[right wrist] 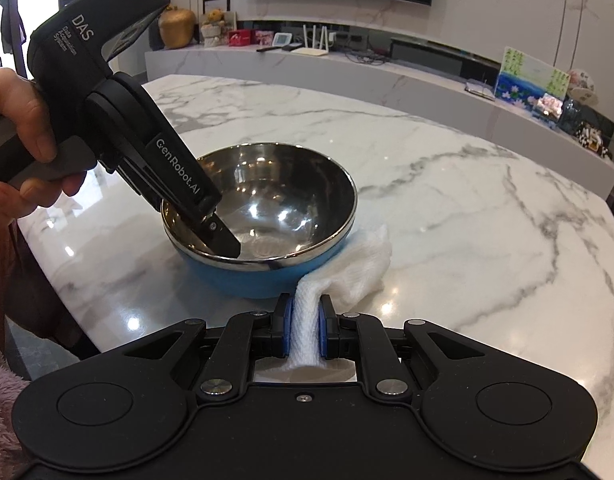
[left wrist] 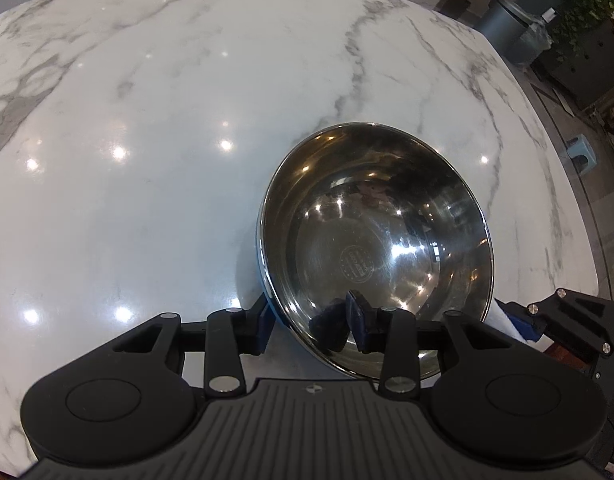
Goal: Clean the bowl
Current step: 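Rub the towel on the blue outer wall while the left gripper turns the bowl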
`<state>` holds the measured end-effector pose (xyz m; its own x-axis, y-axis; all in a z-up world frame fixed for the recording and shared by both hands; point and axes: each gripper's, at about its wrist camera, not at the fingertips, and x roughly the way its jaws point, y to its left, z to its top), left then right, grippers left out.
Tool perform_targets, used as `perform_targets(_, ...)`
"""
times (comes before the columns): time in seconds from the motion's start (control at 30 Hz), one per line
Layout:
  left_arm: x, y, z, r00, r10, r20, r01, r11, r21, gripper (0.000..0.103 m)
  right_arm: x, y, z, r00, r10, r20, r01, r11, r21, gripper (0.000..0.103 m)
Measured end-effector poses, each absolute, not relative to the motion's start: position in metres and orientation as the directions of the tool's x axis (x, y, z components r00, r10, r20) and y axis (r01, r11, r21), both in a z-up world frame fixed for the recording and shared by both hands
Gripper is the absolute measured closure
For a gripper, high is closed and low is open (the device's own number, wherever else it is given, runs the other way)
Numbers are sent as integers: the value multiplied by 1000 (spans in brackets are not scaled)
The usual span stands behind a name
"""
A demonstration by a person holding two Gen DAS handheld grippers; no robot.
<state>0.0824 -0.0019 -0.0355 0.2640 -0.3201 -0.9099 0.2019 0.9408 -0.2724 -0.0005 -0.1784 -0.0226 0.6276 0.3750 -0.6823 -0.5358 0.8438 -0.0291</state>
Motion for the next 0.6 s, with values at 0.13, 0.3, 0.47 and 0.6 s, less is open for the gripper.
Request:
perform_targets(0.13,75,-3,-34,306,-313,-899,169,947,-273,60,-1,-179,-23,626,374,-685,-532,846,-24,91)
perform_targets(0.3,68,-4,-35,312,-318,-895,129,948,-292,57,-1,-177,-24,621,375,-688,-539,842,-27,91)
perform_targets(0.47,66,-6,-37,315,-305,-899,114,952,-283,58,-2,-172,-31,620,367,-694,-538,843,-35,91)
perform_targets(0.6,66,-8,-36,328,-300,-896,126,954,-273,67,-4,-171,-30,627,352,-695,-526,850,-43,91)
